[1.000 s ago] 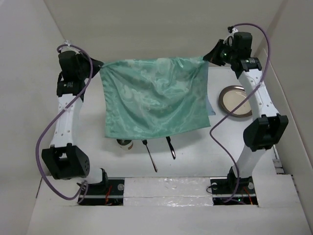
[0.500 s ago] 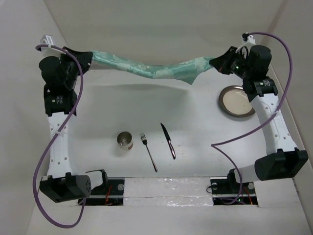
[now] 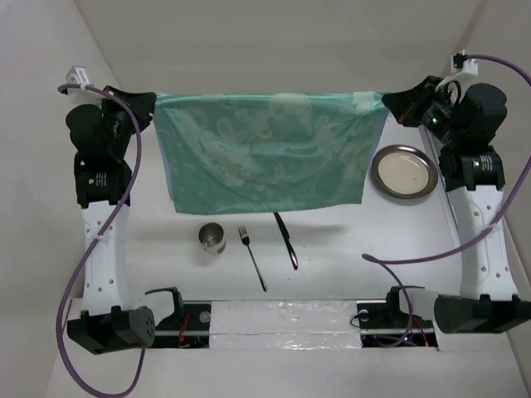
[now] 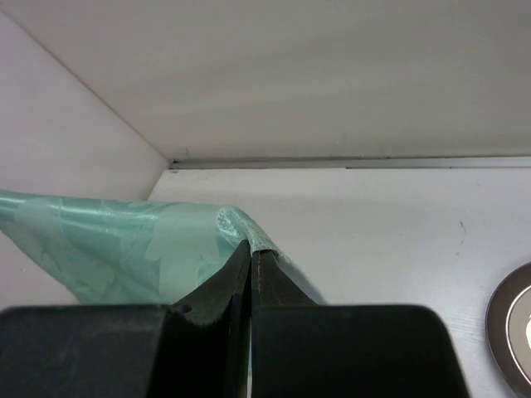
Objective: Set the dinner table for one person
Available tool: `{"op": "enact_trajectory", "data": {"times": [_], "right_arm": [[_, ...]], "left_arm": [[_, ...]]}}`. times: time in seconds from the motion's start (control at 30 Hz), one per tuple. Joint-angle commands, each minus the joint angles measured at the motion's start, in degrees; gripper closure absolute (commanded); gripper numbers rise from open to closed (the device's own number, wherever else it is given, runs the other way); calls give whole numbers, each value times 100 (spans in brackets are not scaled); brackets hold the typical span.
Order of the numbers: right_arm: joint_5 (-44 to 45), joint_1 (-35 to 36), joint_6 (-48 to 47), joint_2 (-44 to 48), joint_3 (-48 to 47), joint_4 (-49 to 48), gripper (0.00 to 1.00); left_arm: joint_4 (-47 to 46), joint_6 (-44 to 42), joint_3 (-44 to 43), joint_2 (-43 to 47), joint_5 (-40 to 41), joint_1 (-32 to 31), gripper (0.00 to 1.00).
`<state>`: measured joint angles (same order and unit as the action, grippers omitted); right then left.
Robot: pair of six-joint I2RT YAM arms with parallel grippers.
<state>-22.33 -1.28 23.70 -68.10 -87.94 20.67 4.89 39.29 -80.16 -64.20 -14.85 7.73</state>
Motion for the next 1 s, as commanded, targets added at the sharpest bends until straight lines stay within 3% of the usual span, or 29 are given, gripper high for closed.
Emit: {"op": "enact_trajectory", "data": {"times": [0.0,0.17,0.43,0.53,0.63,0.77,0.87,0.97], "right_arm": [[-94,-206,-129,-791,-469,-98,100],[-70,-206,11,-1889,-882,-466,100],[-176,-30,152,-3763,-3786,208,100],[-106,-30,117,-3905,-4397,464,100],[-17,-30,64,-3449,-3845,123,100],[0,-153,90,-2658,-1444,-851,100],[-53,-311,73,-2358,-411,-1441,100],[-140,-382,82,-2279,881,-2222,100]], "left_arm": [[-453,-123,-17,-258,369,80,100],[-603,-97,-297,-1040,404,80,100],[134,-158,-2246,-2604,150,80,100],[40,-193,-2303,-2484,79,80,100],[-154,-220,-1926,-2273,9,80,100],[-883,-88,-784,-2017,-289,80,100],[-1699,61,217,-1973,-1000,80,100],[-2464,62,1211,-2008,-1160,80,100]]}}
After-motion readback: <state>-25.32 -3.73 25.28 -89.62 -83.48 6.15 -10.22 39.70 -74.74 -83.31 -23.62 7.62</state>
